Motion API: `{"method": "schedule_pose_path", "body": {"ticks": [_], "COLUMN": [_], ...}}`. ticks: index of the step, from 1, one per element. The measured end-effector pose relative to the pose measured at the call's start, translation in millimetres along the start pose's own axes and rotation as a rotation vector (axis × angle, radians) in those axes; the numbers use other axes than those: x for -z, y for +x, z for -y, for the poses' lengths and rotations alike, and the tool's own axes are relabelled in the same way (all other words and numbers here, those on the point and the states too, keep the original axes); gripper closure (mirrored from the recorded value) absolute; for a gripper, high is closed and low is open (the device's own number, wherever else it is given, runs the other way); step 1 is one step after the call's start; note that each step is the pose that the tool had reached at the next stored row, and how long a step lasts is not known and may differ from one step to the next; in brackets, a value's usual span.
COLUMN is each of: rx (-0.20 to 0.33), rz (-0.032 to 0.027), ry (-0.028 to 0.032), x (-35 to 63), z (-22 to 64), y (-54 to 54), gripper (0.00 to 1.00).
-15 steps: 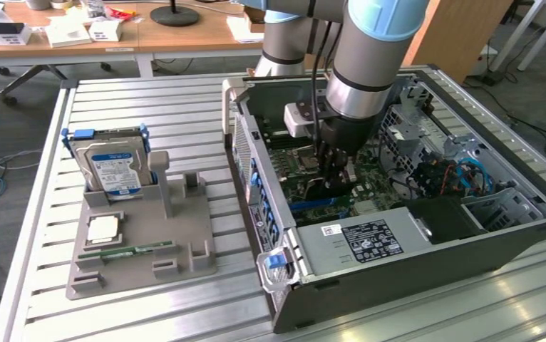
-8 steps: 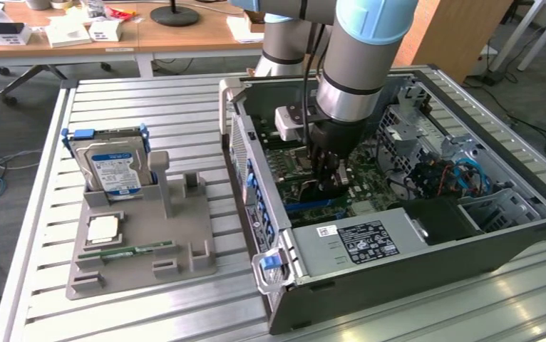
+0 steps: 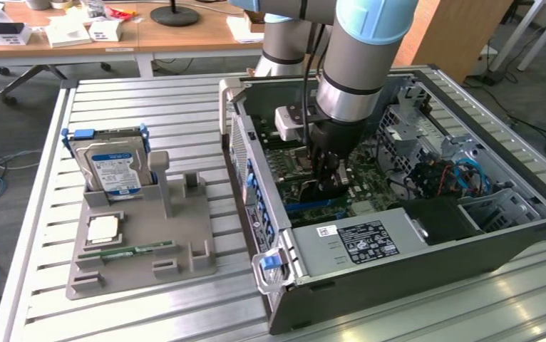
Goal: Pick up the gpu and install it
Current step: 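Insert the gpu into the slot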
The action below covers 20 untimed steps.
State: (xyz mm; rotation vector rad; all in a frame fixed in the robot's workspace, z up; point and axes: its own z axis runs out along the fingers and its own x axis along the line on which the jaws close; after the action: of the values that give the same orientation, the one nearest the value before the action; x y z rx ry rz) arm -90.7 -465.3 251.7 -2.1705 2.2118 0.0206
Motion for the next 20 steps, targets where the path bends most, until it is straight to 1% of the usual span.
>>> {"method": "schedule_pose_path", "body": {"ticks": [20], "rx": [0.000], "rz": [0.0000], "ry": [0.0000], "x": [0.0], "z": [0.0], "y": [0.0], "gripper": [0.74]}}
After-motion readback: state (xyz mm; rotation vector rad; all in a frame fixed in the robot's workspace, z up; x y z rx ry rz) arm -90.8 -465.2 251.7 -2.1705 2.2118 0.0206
